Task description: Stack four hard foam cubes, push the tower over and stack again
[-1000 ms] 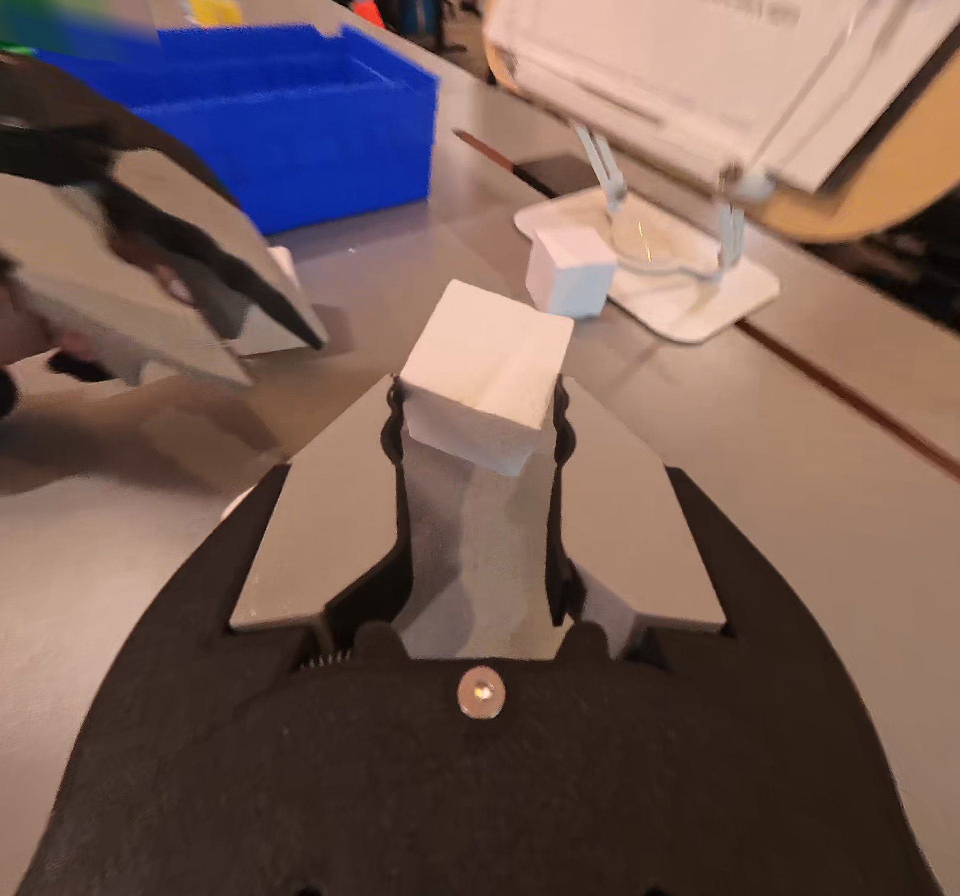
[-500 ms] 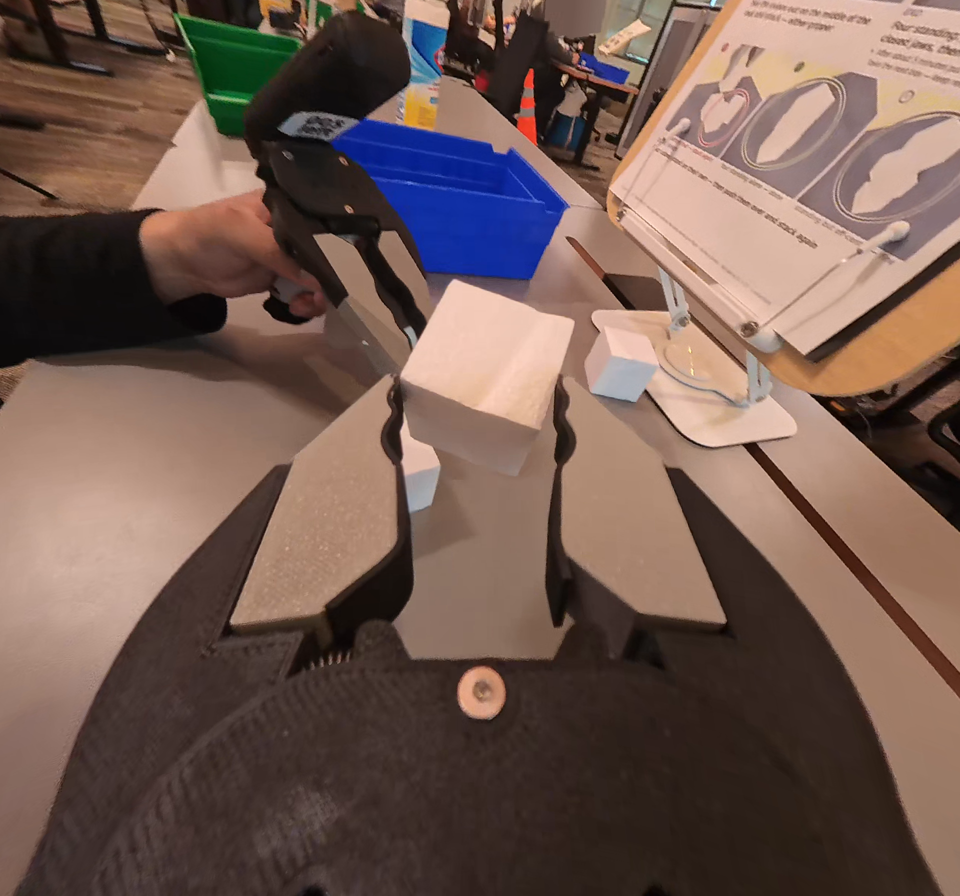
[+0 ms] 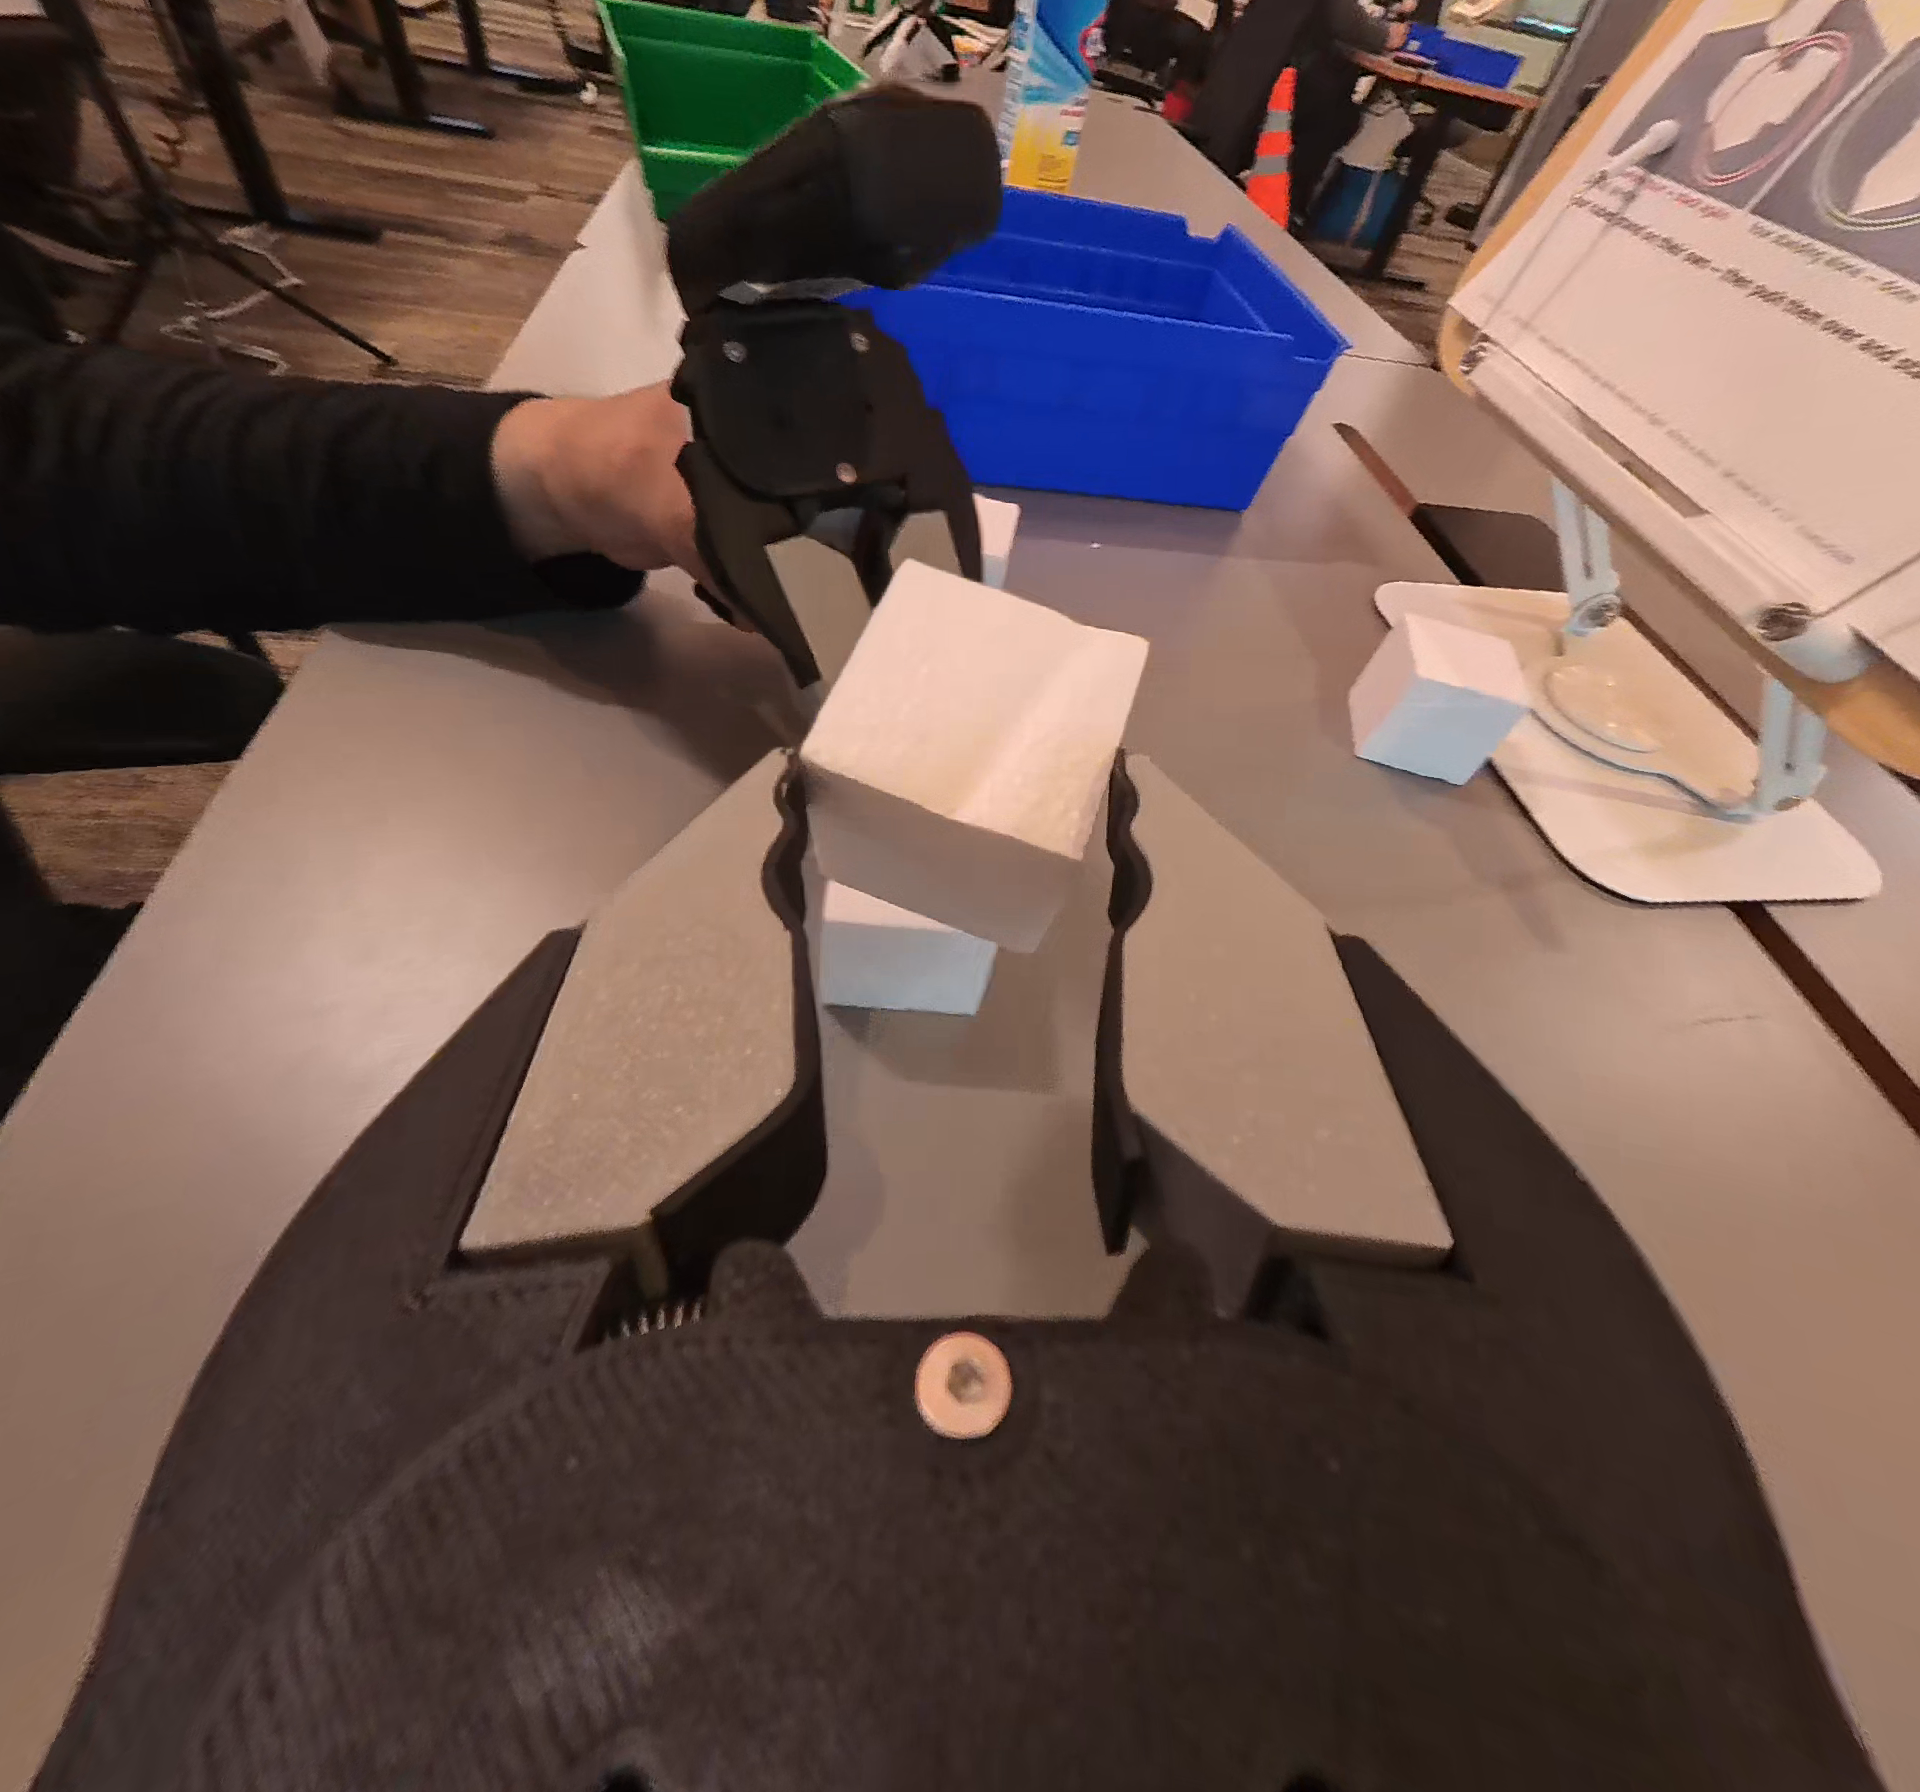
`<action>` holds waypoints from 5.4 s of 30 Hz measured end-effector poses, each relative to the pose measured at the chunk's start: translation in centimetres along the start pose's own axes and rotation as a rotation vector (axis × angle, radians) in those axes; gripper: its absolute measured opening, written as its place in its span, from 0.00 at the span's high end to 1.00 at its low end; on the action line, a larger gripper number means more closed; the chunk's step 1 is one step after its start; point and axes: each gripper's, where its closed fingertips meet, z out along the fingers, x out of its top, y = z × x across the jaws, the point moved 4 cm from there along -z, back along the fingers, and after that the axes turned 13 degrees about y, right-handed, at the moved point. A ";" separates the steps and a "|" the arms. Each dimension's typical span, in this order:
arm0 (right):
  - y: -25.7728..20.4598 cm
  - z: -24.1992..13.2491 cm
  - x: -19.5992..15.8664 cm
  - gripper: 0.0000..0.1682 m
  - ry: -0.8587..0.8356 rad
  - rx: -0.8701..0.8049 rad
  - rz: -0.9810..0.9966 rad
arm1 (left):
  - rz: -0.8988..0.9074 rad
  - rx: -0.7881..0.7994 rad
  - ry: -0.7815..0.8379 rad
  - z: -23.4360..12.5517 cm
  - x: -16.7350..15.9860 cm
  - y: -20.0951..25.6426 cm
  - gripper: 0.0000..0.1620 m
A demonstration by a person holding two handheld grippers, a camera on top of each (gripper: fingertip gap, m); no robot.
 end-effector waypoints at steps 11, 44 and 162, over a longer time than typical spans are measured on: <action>-1.4 0.6 -1.5 0.67 -0.084 0.106 0.055 | 0.062 -0.087 -0.045 1.1 -0.4 2.4 0.97; -1.2 1.0 -2.0 0.67 -0.208 0.020 0.024 | 0.038 -0.133 0.098 -0.9 1.7 2.1 0.91; -0.7 0.5 -2.4 0.68 -0.161 0.017 0.036 | 0.013 0.026 0.061 2.9 0.9 -0.1 0.92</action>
